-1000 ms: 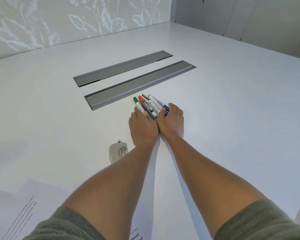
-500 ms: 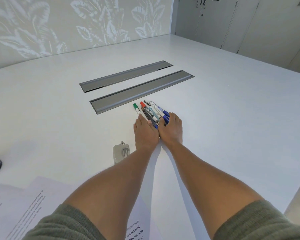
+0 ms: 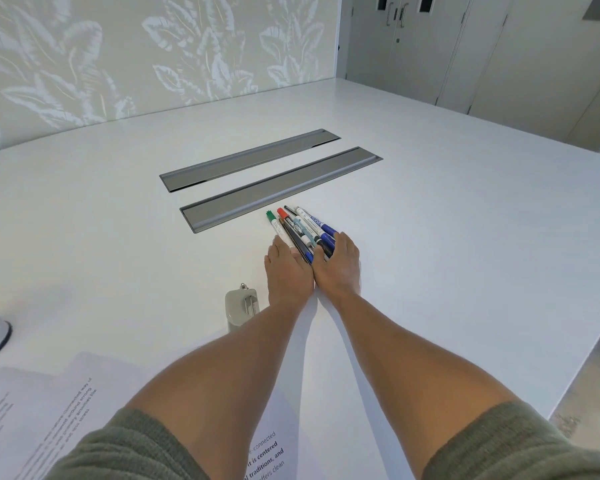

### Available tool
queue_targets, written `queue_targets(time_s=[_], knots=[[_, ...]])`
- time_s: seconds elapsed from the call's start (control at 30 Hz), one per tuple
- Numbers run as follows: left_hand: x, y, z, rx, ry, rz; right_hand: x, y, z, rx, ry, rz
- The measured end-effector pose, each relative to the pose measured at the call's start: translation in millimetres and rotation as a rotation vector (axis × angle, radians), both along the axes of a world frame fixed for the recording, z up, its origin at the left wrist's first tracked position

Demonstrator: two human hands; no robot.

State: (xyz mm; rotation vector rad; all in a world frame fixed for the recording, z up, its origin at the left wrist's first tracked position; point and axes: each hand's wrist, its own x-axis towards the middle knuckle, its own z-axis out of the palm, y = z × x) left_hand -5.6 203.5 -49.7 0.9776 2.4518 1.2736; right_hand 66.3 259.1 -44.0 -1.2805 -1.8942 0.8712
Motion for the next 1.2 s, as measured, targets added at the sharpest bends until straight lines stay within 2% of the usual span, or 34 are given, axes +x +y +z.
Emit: queue_targets(time_s=[0.1,0.2,0.3,0.57,0.63,0.7,0.9,1.0,1.2], knots=[[1.7,0.4,8.0,-0.006,-0.064,0.004,-0.2,-4.1,-1.1,0.012,0.025,-0.024],[0.3,-0.5,27.4,0.013,-0.052,-0.028,0.2,-8.4,7.7,0.113,-0.017,-0.037],[-5.5,-2.8,47.0,0.033,-0.036,-0.027,-0.2,-12.0,17.8,0.192,-0.049,0.015],[-20.5,-37.1,73.6,0.024,0.044,0.029,-9.9,-31.6,44.8,0.207,-0.004,0.180],[-25.9,-48.8,79.6,-0.037,0.032,0.050,-11.9,-37.7,49.5,0.135,0.039,0.248],[-30.8,-60.6,85.5,-0.162,0.019,0.041,-13.8,-43.6,54.4,0.071,-0.003,0.325],[-42.6,-98.8,98.2,-0.498,-0.018,0.015,-18.8,-64.6,63.5,0.057,-0.355,0.557],[-44.8,-113.5,97.2,-0.605,-0.032,0.003,-21.2,-73.1,62.9,0.037,-0.426,0.584],[-44.1,-127.6,85.8,-0.700,-0.157,-0.070,-25.5,-81.7,53.9,0.039,-0.447,0.576]])
